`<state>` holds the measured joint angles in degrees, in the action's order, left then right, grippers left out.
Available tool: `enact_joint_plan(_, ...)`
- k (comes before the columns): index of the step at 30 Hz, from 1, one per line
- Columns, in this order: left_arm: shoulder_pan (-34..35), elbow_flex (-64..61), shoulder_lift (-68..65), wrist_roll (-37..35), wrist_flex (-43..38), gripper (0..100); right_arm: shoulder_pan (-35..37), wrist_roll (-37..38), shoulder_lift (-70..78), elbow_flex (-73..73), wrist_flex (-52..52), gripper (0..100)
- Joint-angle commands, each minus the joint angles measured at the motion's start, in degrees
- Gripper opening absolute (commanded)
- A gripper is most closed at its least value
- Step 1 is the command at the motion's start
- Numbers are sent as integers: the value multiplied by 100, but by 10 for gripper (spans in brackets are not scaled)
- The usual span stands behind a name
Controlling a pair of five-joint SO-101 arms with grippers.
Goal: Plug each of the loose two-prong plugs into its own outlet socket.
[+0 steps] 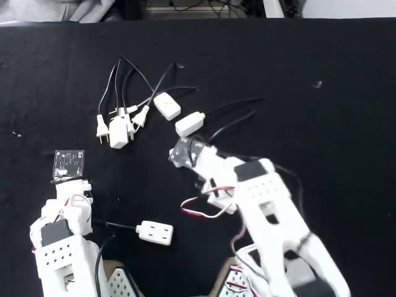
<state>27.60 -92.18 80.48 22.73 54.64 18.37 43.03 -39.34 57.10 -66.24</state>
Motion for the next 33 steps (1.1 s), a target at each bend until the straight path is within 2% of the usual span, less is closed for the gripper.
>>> enact_joint_plan(1,48,796,0,53,9,33,246,-281,-980,-831,-519,11)
enact_joint_plan(5,-171,2325,-53,-149,642,31,1160,-800,-998,-936,-88,11)
enact_joint_plan(8,-549,3345,-53,-993,941,33,1758,-1081,-813,-567,923,11)
enact_joint_plan(11,-1226,3873,-62,-1890,1020,33,2057,-1389,-435,-251,1837,11)
enact_joint_plan(17,-3178,3547,-62,-2857,220,33,2101,-2347,382,66,3191,11)
enact_joint_plan(20,-3705,3213,-26,-3112,-308,32,2101,-2725,382,268,3516,11)
enact_joint_plan(25,-4004,2932,-18,-3437,-756,33,2092,-2822,-110,549,3648,11)
enact_joint_plan(33,-4013,2563,-53,-3437,-747,32,2101,-2831,-796,857,3648,11)
